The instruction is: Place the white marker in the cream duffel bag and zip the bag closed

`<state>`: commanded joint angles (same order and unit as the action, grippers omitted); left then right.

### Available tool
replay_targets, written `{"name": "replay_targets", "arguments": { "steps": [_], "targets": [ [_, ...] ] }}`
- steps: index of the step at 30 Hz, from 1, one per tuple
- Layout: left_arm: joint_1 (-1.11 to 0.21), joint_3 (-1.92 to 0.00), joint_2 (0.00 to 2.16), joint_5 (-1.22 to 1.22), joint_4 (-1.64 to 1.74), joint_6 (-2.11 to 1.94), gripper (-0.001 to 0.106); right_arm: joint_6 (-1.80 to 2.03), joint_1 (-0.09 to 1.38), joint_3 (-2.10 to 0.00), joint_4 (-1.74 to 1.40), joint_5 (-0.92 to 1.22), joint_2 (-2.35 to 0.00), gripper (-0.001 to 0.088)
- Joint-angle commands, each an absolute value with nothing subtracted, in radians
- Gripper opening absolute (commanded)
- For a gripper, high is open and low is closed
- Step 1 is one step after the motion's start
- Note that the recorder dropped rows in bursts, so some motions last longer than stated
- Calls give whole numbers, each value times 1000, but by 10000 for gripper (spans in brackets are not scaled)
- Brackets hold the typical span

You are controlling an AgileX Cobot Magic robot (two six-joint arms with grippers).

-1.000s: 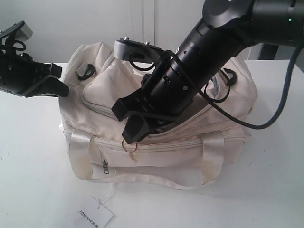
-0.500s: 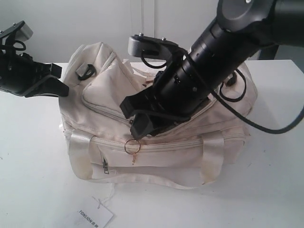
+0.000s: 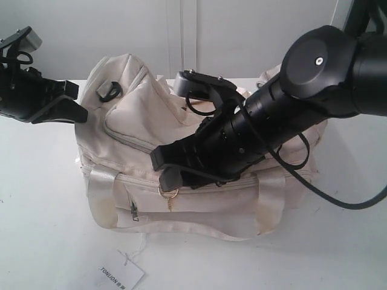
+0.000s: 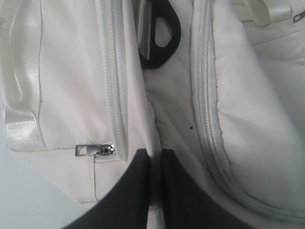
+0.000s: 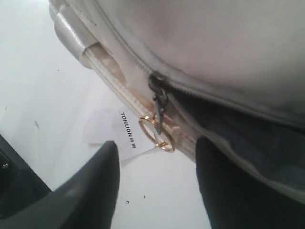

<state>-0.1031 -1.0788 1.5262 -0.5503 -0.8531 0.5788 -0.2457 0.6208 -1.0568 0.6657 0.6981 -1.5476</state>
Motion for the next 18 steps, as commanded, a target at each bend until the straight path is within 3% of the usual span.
{"name": "replay_targets", "arguments": {
  "steps": [9, 18],
  "targets": [
    [-103, -1079, 1526, -549, -853, 579, 0, -246, 621, -1057, 681, 818, -1510, 484],
    [-103, -1079, 1526, -551, -853, 577, 0, -230, 621, -1002, 684, 732, -1543, 484]
  ]
}}
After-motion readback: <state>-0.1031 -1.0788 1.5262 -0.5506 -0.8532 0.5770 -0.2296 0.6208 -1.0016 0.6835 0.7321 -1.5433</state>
